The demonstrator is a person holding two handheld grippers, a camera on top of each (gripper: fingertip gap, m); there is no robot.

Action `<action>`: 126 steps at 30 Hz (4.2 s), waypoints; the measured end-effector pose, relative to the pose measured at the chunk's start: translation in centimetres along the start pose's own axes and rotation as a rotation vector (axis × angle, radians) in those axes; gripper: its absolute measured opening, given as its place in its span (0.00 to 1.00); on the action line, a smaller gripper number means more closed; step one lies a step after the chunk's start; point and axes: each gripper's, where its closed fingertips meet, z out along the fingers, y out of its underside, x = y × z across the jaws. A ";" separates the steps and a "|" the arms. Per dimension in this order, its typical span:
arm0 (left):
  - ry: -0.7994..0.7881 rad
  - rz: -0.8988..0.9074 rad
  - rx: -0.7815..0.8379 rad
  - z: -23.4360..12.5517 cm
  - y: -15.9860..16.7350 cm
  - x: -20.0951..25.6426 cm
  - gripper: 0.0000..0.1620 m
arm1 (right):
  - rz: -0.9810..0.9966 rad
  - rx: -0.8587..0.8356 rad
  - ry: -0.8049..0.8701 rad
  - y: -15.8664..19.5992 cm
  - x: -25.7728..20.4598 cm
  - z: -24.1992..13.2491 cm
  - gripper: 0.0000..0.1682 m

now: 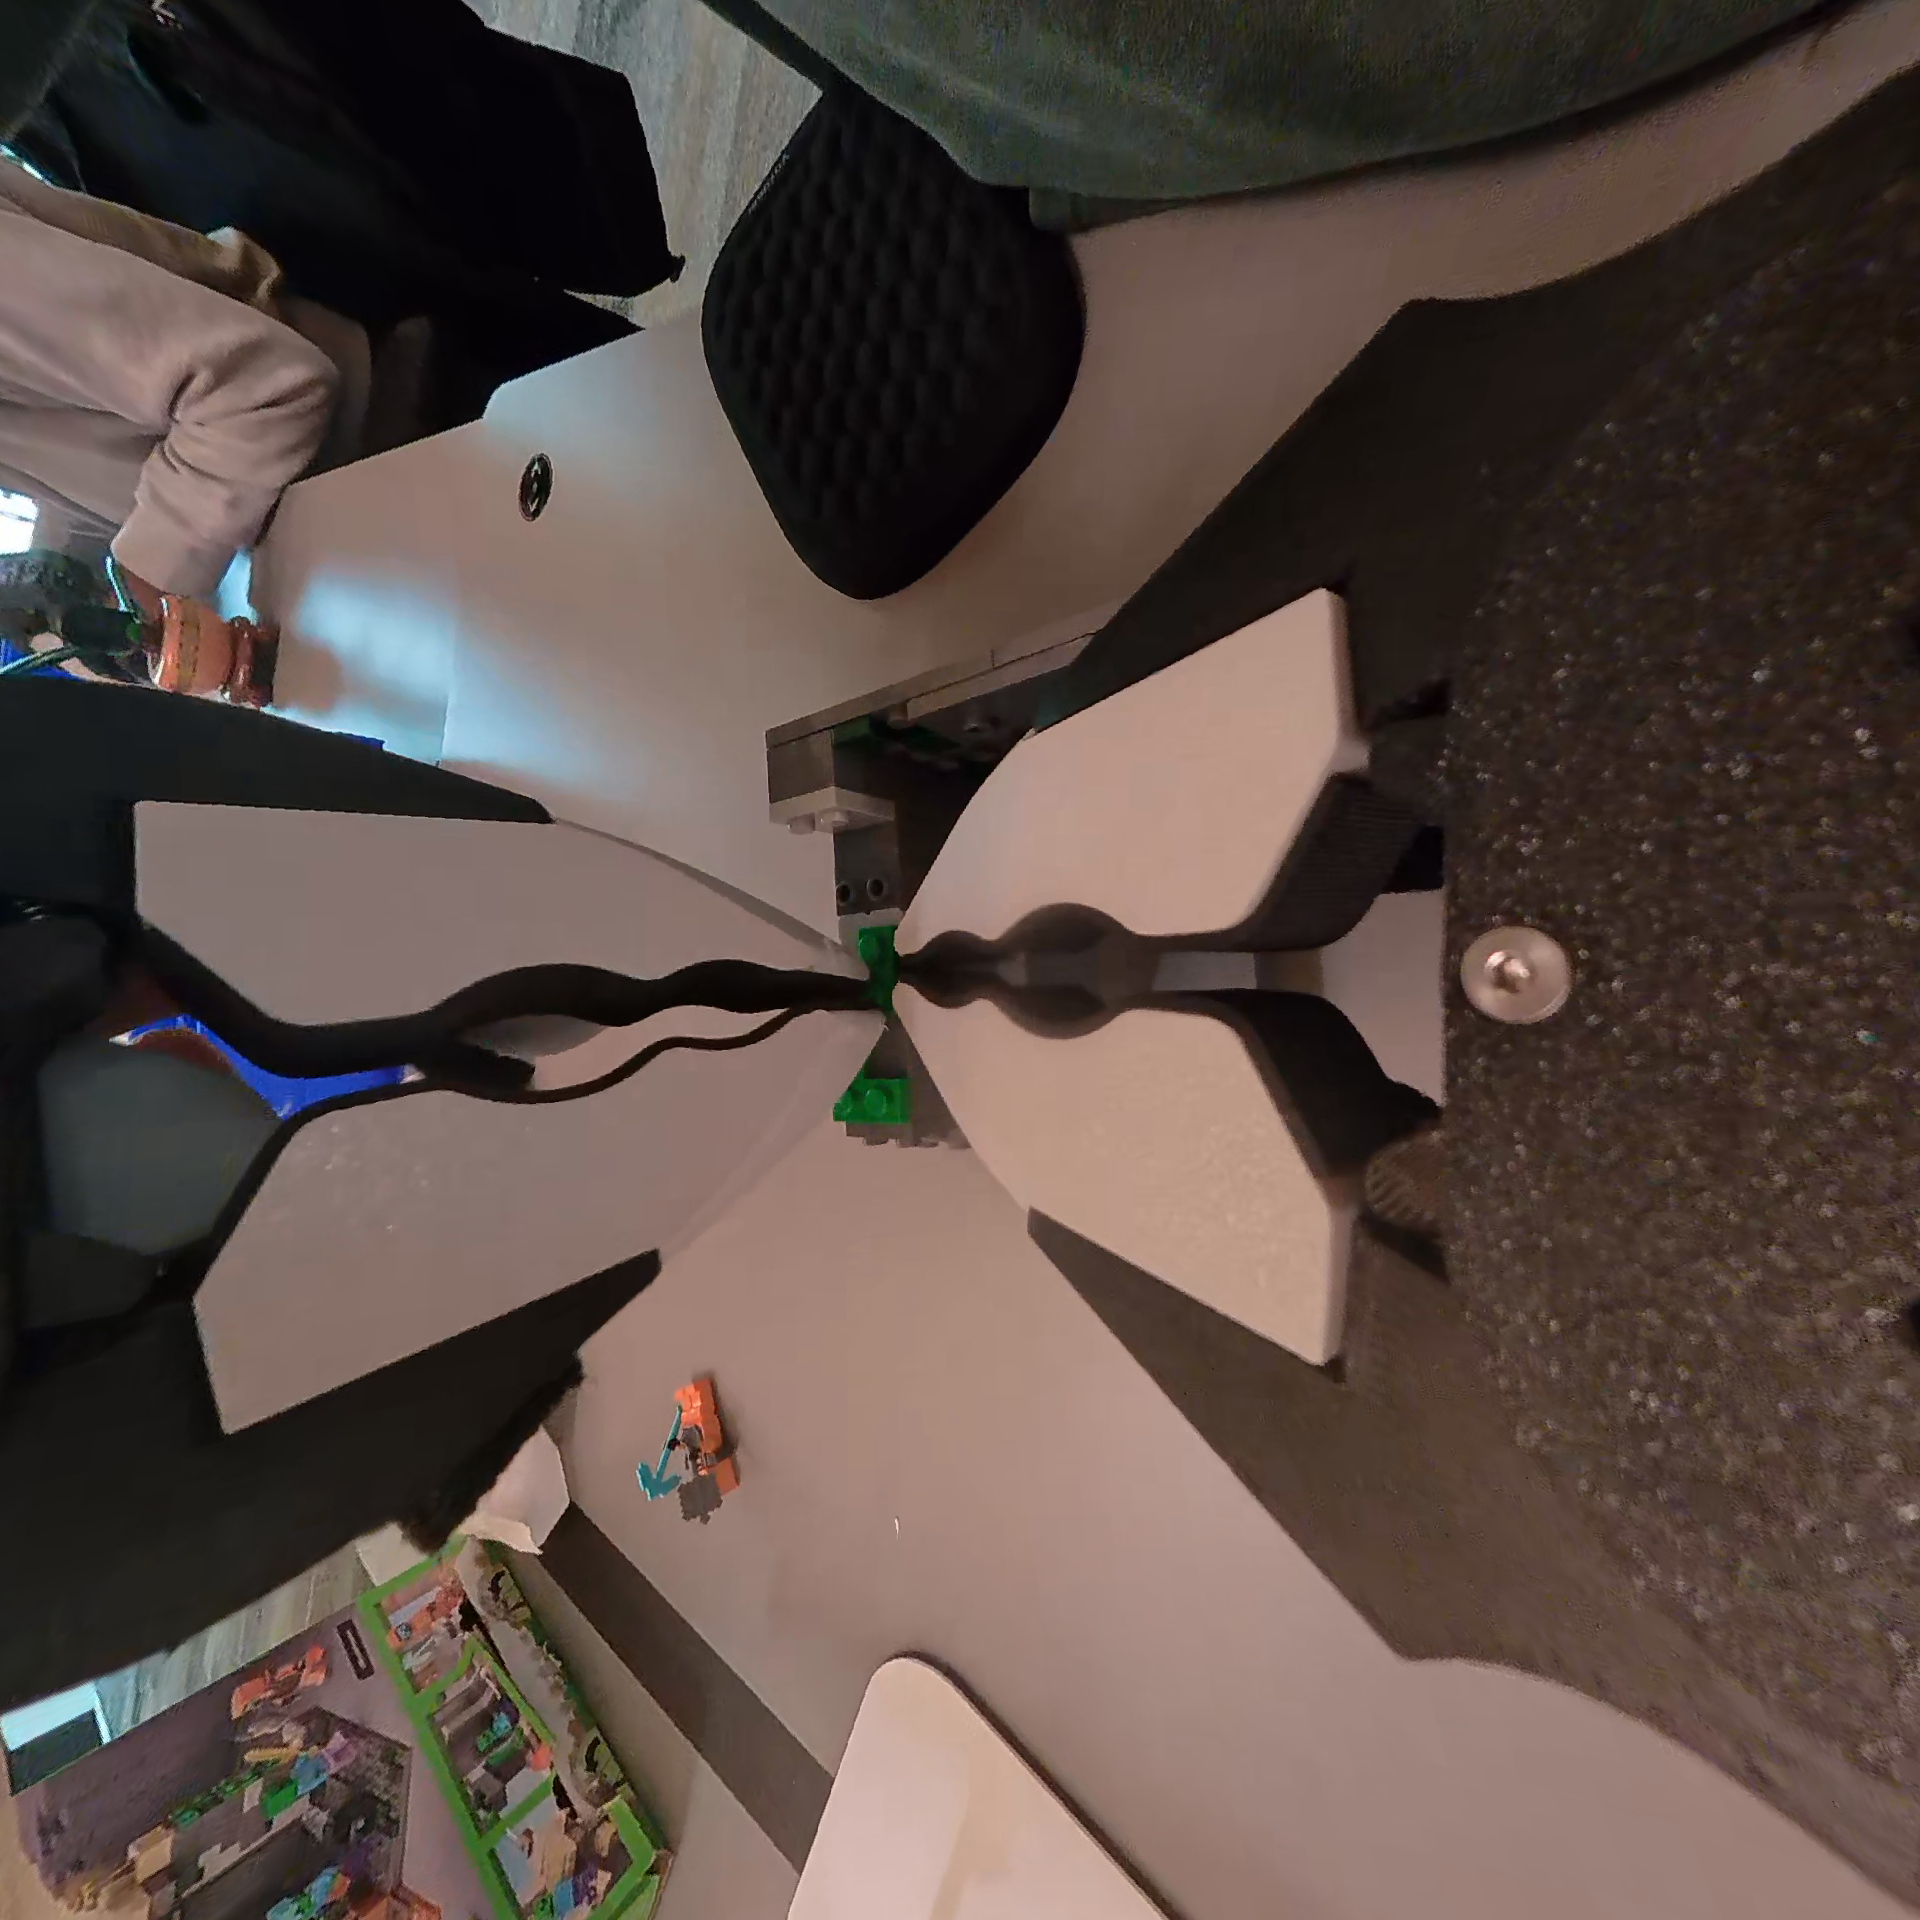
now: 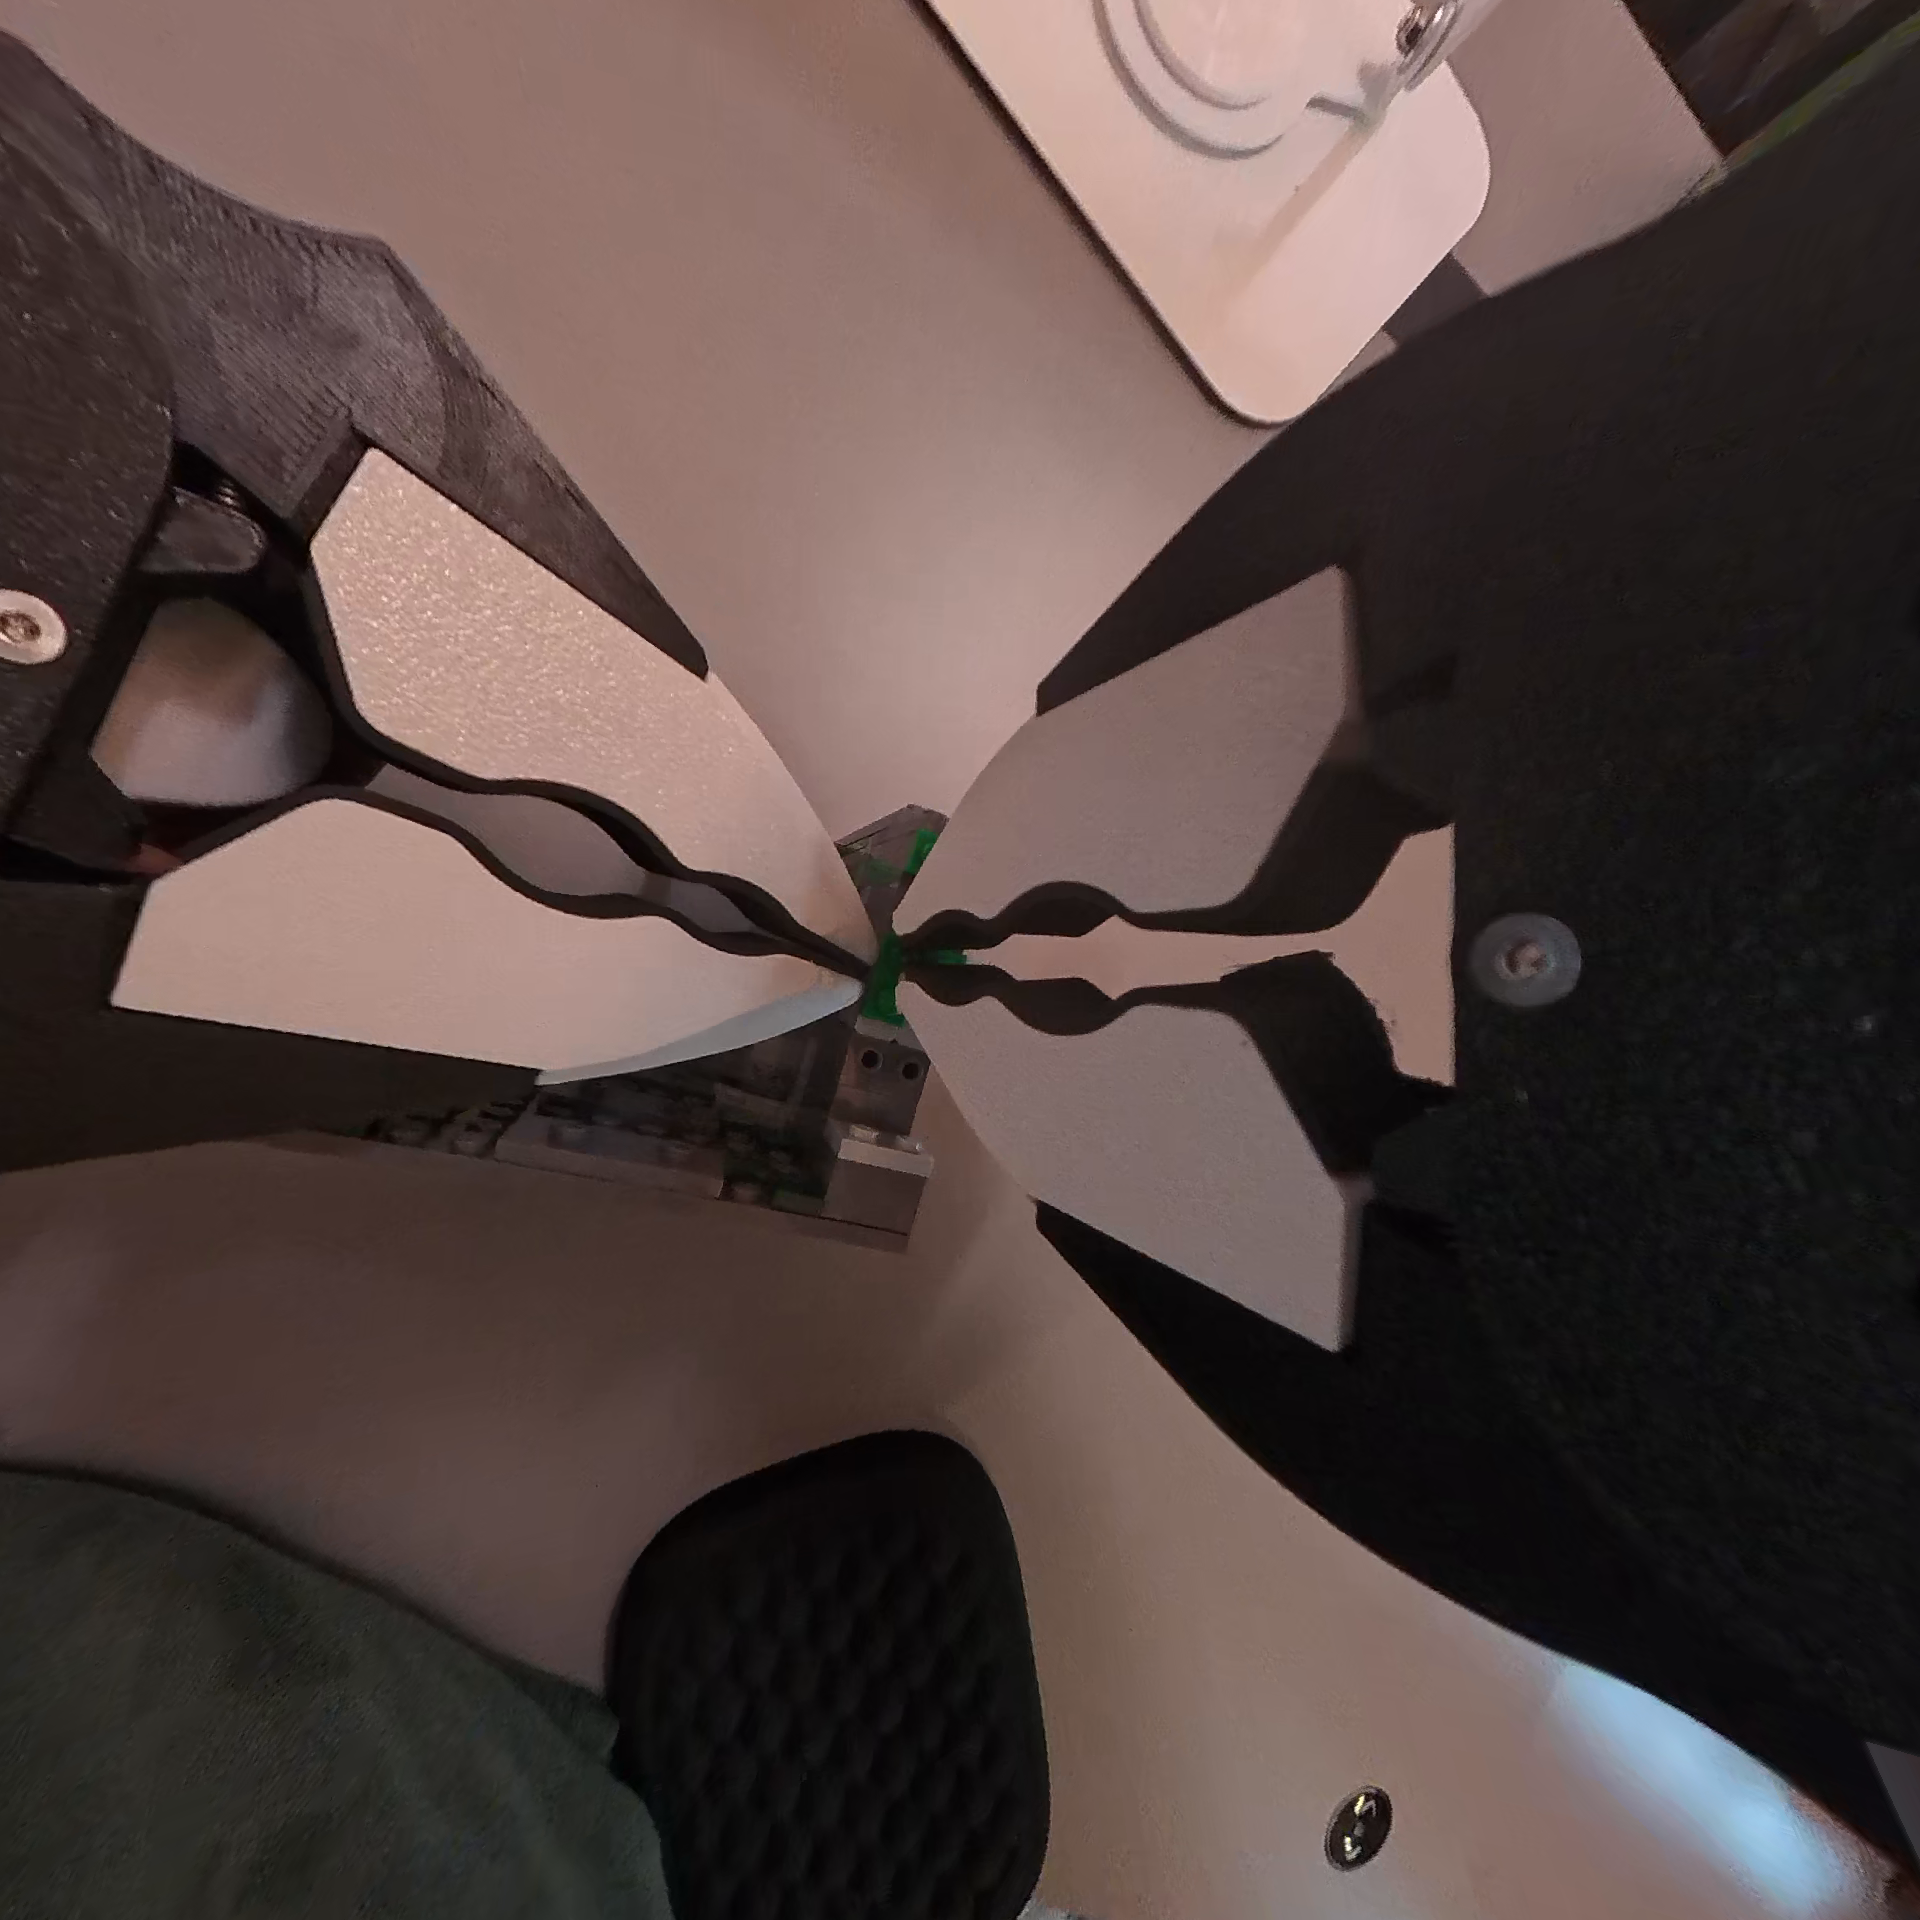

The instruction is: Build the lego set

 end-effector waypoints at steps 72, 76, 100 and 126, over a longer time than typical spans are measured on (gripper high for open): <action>-0.205 -0.023 0.119 -2.8 -0.5 -3.9 0.01 | 0.772 1.340 0.736 2.9 2.4 -8.1 0.06; -0.216 -0.014 0.125 -2.6 0.0 -4.3 0.01 | 0.724 1.413 0.813 3.8 2.4 -7.5 0.05; -0.363 0.043 0.155 -3.2 3.6 -7.6 0.00 | 0.596 1.343 0.755 5.0 1.7 -2.4 0.04; -0.290 -0.148 -0.372 -10.9 13.8 -6.5 0.25 | 0.494 1.153 0.498 1.2 -1.3 -0.5 0.43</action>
